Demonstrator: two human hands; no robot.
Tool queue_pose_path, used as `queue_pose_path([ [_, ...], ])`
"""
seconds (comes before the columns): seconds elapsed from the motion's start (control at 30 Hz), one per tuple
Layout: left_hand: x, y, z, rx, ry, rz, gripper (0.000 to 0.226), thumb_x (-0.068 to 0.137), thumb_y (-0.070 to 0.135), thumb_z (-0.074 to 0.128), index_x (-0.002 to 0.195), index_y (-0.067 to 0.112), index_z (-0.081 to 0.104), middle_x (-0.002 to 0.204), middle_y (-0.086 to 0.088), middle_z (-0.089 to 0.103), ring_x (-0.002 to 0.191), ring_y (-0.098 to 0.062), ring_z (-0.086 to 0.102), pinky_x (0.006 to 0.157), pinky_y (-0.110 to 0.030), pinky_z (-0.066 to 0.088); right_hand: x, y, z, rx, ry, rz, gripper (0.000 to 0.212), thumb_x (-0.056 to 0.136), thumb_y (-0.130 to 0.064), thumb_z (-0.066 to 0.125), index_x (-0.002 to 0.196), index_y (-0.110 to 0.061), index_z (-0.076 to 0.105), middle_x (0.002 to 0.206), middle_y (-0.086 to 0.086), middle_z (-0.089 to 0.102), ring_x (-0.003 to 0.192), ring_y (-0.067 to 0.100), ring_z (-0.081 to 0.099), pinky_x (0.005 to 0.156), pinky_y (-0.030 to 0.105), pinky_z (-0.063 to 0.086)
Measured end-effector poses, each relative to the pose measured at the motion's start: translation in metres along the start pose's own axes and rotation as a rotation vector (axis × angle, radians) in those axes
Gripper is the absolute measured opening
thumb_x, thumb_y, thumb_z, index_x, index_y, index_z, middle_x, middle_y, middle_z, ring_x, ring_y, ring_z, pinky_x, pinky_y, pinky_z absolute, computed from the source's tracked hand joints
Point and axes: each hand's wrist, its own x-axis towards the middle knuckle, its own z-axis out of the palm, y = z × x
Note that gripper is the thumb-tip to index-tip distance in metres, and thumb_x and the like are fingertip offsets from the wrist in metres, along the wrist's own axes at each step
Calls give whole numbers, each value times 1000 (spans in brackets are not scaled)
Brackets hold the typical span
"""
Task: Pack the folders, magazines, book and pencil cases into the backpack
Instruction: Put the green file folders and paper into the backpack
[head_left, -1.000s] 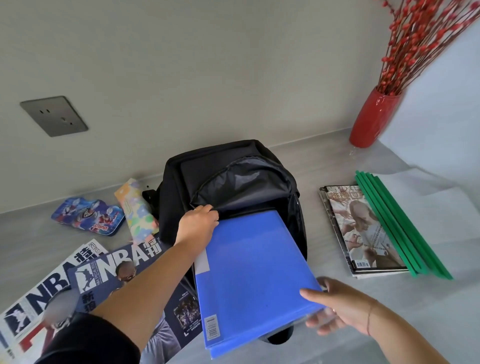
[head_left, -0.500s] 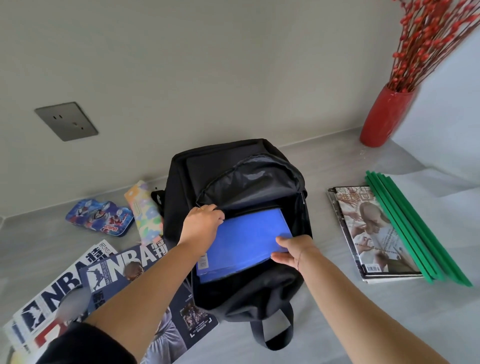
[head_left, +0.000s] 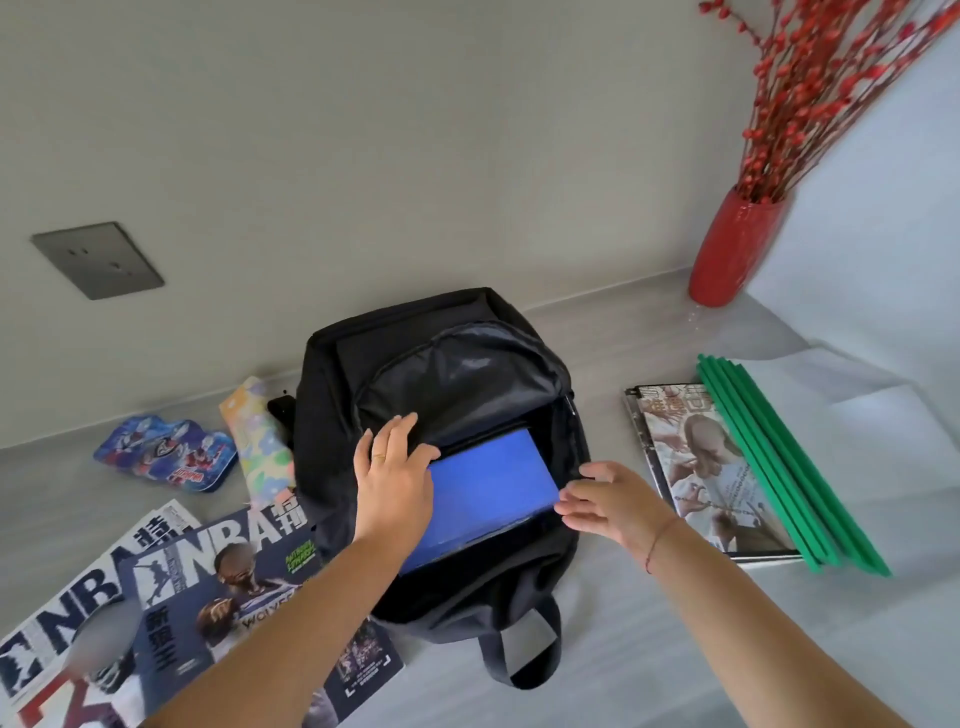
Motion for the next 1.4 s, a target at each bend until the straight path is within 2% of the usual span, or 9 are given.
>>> queue_pose_path([
  [0.1, -5, 50, 3, -167, -39, 51, 30, 69, -3, 71, 94, 15, 71, 125, -11, 58, 116, -33, 56, 100, -48, 41, -8, -13, -50, -88, 181, -133, 38, 89, 7, 52, 126, 4, 43, 87, 19, 61, 76, 26, 64, 67, 29, 59],
  [0.2, -3, 113, 4, -447, -230, 46, 28, 84, 6, 57, 109, 17, 66, 134, -2, 48, 124, -22, 45, 102, -29, 32, -6, -21, -106, -267, 379, -207, 35, 85, 2, 54, 120, -1, 53, 108, 25, 65, 87, 36, 65, 83, 49, 56],
  [0.3, 9, 174, 3, -730, -382, -75, 29, 88, 7, 51, 114, 16, 60, 125, 4, 50, 112, -14, 51, 84, -17, 37, -6, -26, -156, -388, 580, -242, 36, 87, -10, 57, 123, -5, 54, 124, 13, 62, 106, 35, 61, 90, 40, 49],
  [0.5, 43, 278, 16, -1131, -713, -436, 34, 89, 8, 55, 123, 12, 52, 123, -2, 55, 92, -9, 54, 53, -11, 42, 10, -28, -250, -467, 720, -242, 42, 89, -14, 54, 130, -9, 49, 141, 13, 45, 126, 33, 46, 107, 44, 38],
  [0.67, 58, 341, 56, -1192, -953, -709, 28, 91, 20, 57, 116, 12, 45, 92, -6, 53, 81, -15, 52, 63, -24, 42, 18, -26, -319, -584, 852, -158, 54, 86, -24, 59, 136, -14, 44, 148, 11, 36, 135, 33, 35, 109, 45, 33],
  [0.97, 84, 404, 127, -1341, -918, -962, 89, 46, 37, 84, 124, 8, 52, 111, -8, 61, 102, -23, 60, 93, -42, 52, 24, 7, -360, -754, 512, -114, 49, 87, -32, 59, 134, -25, 47, 152, 6, 29, 141, 25, 23, 115, 39, 18],
  [1.1, 89, 425, 125, -1400, -975, -912, 69, 65, 32, 82, 122, 4, 54, 111, -13, 66, 89, -26, 65, 79, -35, 56, 32, 20, -329, -890, 434, -179, 35, 96, -35, 42, 129, -40, 51, 156, -3, 19, 145, 21, 11, 118, 41, 8],
  [1.2, 87, 437, 131, -1327, -931, -906, 98, 48, 39, 89, 129, 3, 45, 121, -16, 62, 104, -33, 63, 88, -45, 55, 36, 25, -313, -845, 431, -183, 39, 100, -30, 32, 132, -46, 45, 159, -6, 11, 147, 18, 0, 119, 44, -3],
  [1.4, 80, 422, 128, -1186, -784, -844, 64, 70, 17, 77, 125, 3, 49, 108, -14, 63, 87, -25, 63, 76, -34, 55, 32, 23, -295, -654, 305, -290, 31, 95, -27, 47, 123, -38, 57, 154, -6, 23, 144, 17, 18, 119, 45, 15],
])
